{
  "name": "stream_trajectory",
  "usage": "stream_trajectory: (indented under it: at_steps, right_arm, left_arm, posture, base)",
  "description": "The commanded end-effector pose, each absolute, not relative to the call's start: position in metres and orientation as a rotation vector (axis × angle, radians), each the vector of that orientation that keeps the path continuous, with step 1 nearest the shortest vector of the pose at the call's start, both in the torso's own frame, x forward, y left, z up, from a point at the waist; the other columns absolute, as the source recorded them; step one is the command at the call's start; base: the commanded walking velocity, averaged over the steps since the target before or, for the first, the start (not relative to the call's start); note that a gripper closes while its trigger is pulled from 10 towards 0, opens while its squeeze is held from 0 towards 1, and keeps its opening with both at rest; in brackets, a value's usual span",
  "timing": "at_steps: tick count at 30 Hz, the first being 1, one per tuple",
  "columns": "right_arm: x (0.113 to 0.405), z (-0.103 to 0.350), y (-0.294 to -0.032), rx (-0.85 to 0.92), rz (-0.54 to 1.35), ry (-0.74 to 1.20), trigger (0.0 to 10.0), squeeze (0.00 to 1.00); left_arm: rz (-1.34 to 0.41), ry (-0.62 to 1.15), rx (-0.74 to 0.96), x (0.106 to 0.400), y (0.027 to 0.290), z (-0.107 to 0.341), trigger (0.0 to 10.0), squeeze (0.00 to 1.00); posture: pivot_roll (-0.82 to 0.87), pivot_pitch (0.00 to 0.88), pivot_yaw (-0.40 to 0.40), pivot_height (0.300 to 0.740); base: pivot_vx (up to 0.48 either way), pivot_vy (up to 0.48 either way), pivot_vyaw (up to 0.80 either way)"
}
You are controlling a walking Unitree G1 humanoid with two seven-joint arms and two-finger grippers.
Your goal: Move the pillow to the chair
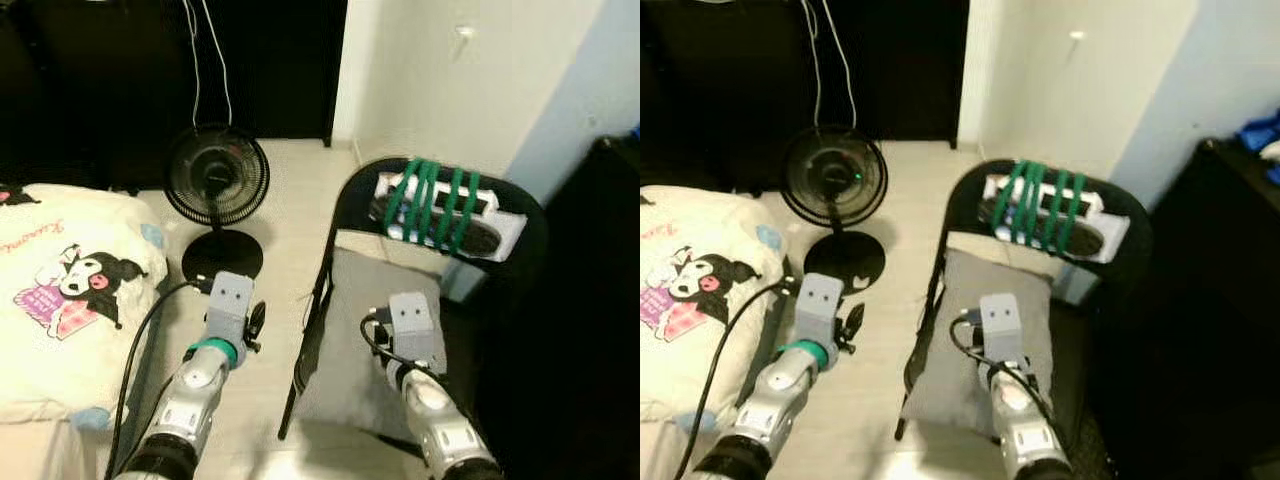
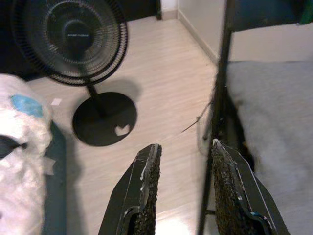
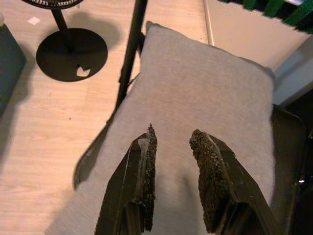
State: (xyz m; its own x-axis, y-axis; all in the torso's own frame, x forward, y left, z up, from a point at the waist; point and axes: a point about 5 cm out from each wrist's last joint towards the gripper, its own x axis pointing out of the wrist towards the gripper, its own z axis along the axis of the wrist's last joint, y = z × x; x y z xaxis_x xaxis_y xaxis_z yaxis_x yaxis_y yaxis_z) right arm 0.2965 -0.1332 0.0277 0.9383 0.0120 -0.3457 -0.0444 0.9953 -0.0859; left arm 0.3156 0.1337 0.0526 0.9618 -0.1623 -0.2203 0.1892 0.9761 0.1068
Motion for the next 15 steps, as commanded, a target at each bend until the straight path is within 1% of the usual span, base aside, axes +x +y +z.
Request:
stream_trajectory:
  at_steps: [1,6,10,15]
  right_arm:
    - [0.2931,0.0229,-0.1356,-0.084,0.017,0.372,10.0,0.00]
    - [0.2946,0.0238,-0.1318,-0.077,0.021,0.367,10.0,0.00]
    - [0.2959,0.0253,-0.1309,-0.081,0.018,0.360,10.0,0.00]
    - [0.2968,0.0264,-0.1364,-0.069,-0.003,0.359,10.0,0.00]
  left_arm:
    - [-0.182,0.239,0.128,0.3110,0.1337,0.0457,10.0,0.00]
    - [-0.191,0.232,0.129,0.3113,0.1345,0.0478,10.0,0.00]
    - [-0.218,0.225,0.145,0.3121,0.1320,0.0494,10.0,0.00]
    - [-0.190,0.239,0.122,0.3151,0.1326,0.0496,10.0,0.00]
  posture:
    - [-0.04,0.000,0.018,0.740]
    - [-0.04,0.000,0.028,0.740]
    - [-0.04,0.000,0.031,0.740]
    - [-0.05,0.000,0.034,0.740]
  base:
    - [0.000,0.000,0.80]
    - [0.000,0.000,0.80]
    - [0.000,-0.480,0.80]
    - [0.000,0.000,0.80]
